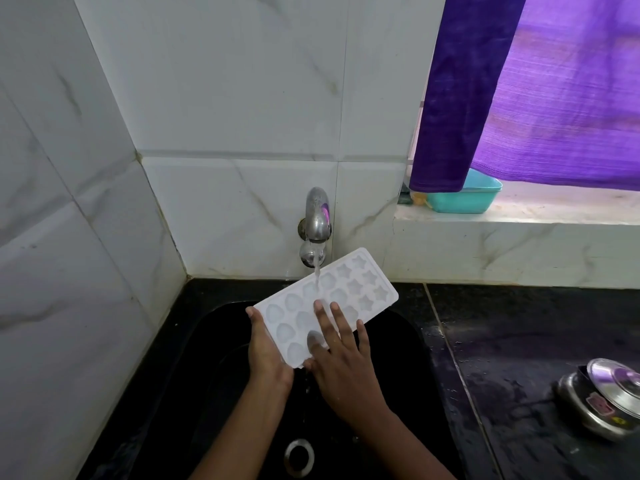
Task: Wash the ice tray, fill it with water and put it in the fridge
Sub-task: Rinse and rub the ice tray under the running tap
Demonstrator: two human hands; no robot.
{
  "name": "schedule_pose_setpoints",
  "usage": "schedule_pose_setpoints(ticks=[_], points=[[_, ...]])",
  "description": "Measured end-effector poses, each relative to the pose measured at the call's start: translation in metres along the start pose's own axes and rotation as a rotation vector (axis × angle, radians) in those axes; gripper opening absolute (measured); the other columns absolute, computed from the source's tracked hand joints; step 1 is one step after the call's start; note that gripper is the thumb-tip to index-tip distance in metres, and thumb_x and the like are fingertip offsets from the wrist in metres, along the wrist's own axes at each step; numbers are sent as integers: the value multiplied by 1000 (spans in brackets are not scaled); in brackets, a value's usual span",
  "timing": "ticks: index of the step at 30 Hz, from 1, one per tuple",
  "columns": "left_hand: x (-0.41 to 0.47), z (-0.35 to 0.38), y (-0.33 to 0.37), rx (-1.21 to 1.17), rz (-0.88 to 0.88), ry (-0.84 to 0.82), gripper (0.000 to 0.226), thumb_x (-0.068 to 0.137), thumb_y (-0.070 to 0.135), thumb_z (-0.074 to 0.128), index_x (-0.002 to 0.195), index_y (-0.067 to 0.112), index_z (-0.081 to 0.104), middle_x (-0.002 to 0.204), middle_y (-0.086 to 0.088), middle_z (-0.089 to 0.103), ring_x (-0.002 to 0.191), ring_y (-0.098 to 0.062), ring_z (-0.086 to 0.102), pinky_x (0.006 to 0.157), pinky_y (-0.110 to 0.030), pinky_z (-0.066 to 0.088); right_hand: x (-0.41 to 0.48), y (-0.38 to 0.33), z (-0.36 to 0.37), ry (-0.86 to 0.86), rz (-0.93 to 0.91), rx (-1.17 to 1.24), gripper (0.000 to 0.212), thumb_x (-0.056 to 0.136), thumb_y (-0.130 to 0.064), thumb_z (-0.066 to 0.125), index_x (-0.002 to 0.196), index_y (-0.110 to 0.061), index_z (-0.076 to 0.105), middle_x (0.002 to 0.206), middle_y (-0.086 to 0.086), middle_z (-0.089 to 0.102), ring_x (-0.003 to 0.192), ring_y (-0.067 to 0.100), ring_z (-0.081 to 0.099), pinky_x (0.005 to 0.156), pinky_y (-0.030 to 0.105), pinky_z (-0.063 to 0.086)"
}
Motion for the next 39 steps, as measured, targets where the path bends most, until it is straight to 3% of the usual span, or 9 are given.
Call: schedule_pose_setpoints(ticks=[3,8,15,19,22,28,32,36,39], points=[[-1,-2,-4,-20,-4,1,79,85,77,35,127,15,59,122,-17,66,111,-41,61,97,-51,47,3,3,1,-39,5,38,28,65,-48,78,86,-31,70,146,6,44,134,29,42,98,52,42],[0,-4,-7,-25,-4,-16,81,83,79,36,126,14,59,120,-19,67,111,-43,62,100,-57,45,3,13,-2,18,55,110,26,57,-54,81,70,-37,67,144,5,47,134,31,39,103,54,34],[3,3,-3,-9,-9,-50,84,84,79,34,134,14,55,126,-16,64,114,-42,60,104,-56,41,4,2,5,4,58,56,32,66,-44,78,92,-27,69,150,8,33,137,31,28,97,55,41],[4,-6,-5,6,-19,-18,83,82,80,38,132,15,56,125,-17,65,113,-43,60,105,-58,40,8,6,6,32,-20,90,22,65,-53,76,72,-35,64,150,3,35,140,28,24,109,50,29],[5,-10,-7,-11,-36,-21,84,83,80,37,129,13,57,122,-20,66,112,-45,61,105,-60,39,13,15,5,51,-54,143,26,64,-61,73,67,-37,63,150,2,36,142,27,23,108,49,17],[7,-9,-5,30,-24,-4,83,83,78,38,132,13,56,124,-19,65,112,-44,61,105,-59,41,15,17,4,53,-141,54,28,70,-63,68,75,-36,68,151,4,29,139,29,29,107,53,20],[8,-11,-7,31,-12,6,81,83,79,38,126,14,59,122,-19,66,110,-44,62,103,-60,42,11,15,2,61,-69,31,37,75,-66,56,62,-33,66,149,3,40,140,25,25,108,52,18],[6,-14,-9,43,-19,31,81,83,79,38,126,15,58,122,-19,66,110,-45,62,102,-60,42,10,17,-2,86,5,65,34,64,-65,71,57,-31,65,147,2,43,138,26,28,106,52,19],[5,-11,-5,15,3,41,78,86,77,36,127,14,58,121,-18,66,110,-42,62,99,-55,46,11,11,0,57,16,62,30,62,-61,74,67,-33,67,148,5,40,137,31,33,109,55,25]])
Point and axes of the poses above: each hand's wrist, its own x-axis towards the middle knuckle, its own z-axis out of the palm, y = z × x, the point moved 7 cm from there along x, towards the middle knuckle
